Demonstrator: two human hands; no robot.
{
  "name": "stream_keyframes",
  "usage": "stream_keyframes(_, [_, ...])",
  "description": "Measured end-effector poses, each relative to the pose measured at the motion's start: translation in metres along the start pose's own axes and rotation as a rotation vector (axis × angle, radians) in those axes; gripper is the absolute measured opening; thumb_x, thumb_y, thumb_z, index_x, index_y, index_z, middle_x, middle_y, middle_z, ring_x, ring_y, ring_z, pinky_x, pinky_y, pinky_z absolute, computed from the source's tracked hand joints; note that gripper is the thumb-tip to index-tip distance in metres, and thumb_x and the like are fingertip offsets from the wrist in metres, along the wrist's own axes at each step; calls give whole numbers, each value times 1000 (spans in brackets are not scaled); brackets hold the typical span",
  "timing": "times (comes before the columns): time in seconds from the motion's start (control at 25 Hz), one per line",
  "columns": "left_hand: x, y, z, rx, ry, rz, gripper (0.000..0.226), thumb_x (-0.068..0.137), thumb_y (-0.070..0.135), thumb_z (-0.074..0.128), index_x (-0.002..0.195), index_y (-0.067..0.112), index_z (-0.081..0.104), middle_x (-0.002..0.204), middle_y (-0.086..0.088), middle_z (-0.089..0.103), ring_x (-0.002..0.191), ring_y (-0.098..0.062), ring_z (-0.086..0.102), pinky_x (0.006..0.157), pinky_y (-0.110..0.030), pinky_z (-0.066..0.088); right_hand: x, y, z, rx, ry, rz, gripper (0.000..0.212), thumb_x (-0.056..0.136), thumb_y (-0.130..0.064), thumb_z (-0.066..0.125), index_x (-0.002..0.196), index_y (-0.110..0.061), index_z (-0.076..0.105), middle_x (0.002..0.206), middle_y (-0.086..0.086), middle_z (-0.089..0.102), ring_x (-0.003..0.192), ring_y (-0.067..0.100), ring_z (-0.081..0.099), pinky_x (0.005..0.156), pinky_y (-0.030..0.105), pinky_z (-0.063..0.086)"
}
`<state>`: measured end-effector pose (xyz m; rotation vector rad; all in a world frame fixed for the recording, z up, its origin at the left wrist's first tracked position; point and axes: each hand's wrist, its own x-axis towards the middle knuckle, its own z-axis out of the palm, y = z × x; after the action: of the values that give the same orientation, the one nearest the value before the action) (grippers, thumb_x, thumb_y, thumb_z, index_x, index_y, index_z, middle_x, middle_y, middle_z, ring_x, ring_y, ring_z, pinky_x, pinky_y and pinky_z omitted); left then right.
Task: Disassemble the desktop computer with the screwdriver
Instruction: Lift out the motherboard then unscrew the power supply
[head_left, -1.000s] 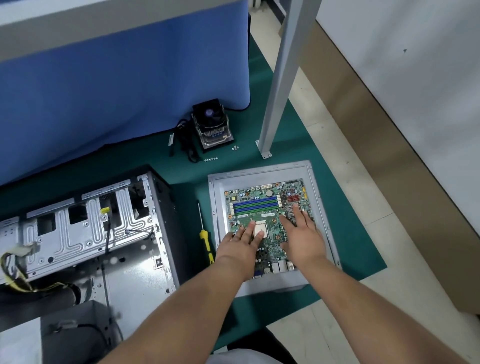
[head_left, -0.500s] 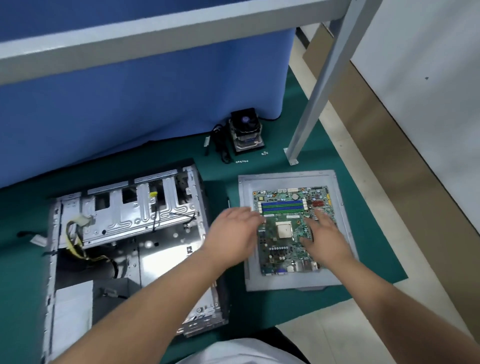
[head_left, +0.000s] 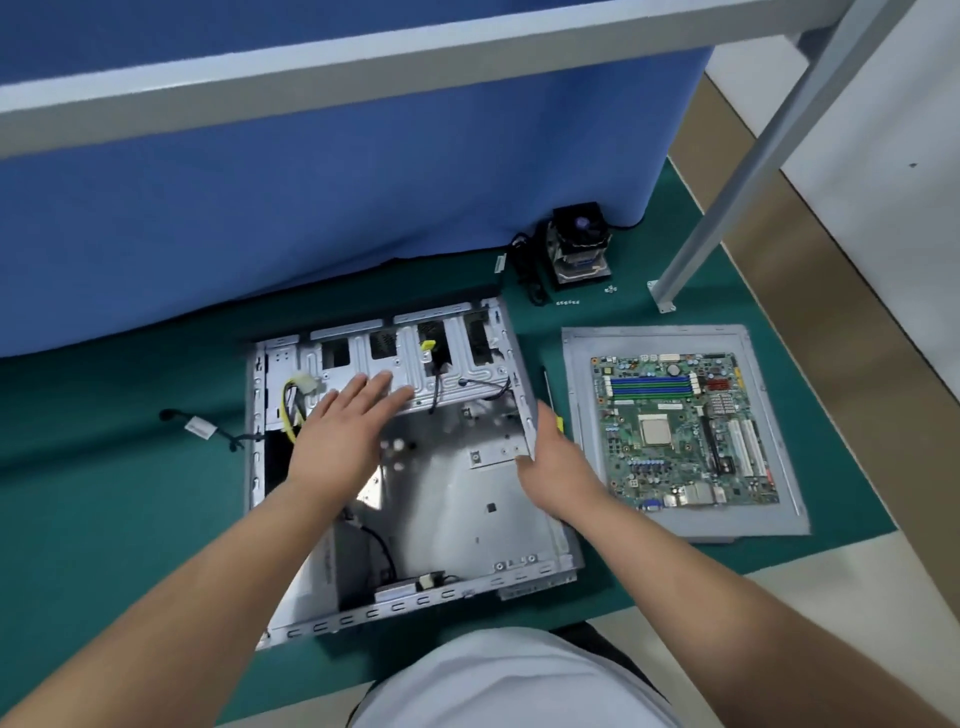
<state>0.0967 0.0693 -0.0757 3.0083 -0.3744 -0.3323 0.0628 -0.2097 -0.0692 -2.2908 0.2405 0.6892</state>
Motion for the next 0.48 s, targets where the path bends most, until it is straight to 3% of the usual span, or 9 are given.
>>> stream_keyframes(0.08, [5,-7,0,38,17,34,96,90,-8,53,160,46,19,171,9,12,159,-21,10,128,-43,14,-4,-3,6,-4,46,36,82,95,0,46,161,-26,4,93,4,61,72,23,63,58,35,53])
stream_keyframes(0.16, [10,-15,-2,84,4,56,106,86,-13,52,161,49,9,172,9,4,159,-22,6,128,-42,14,-4,-5,7,-11,75,50,84,93,5,44,161,-25,6,84,-1,54,67,18,59,48,28,41])
stream_keyframes(0.32, [15,-22,-6,229,-48,89,110,91,-4,56,158,49,-14,172,5,-9,159,-31,3,127,-45,18,-3,-9,8,-32,129,63,81,92,6,45,161,-21,13,83,1,54,68,18,57,49,28,38])
stream_keyframes(0.48, [17,-21,-7,293,-82,95,111,94,4,62,158,45,-18,173,0,-9,159,-35,5,125,-47,22,-1,-11,7,-11,126,69,82,89,7,43,160,-25,15,100,13,64,76,29,65,60,37,56])
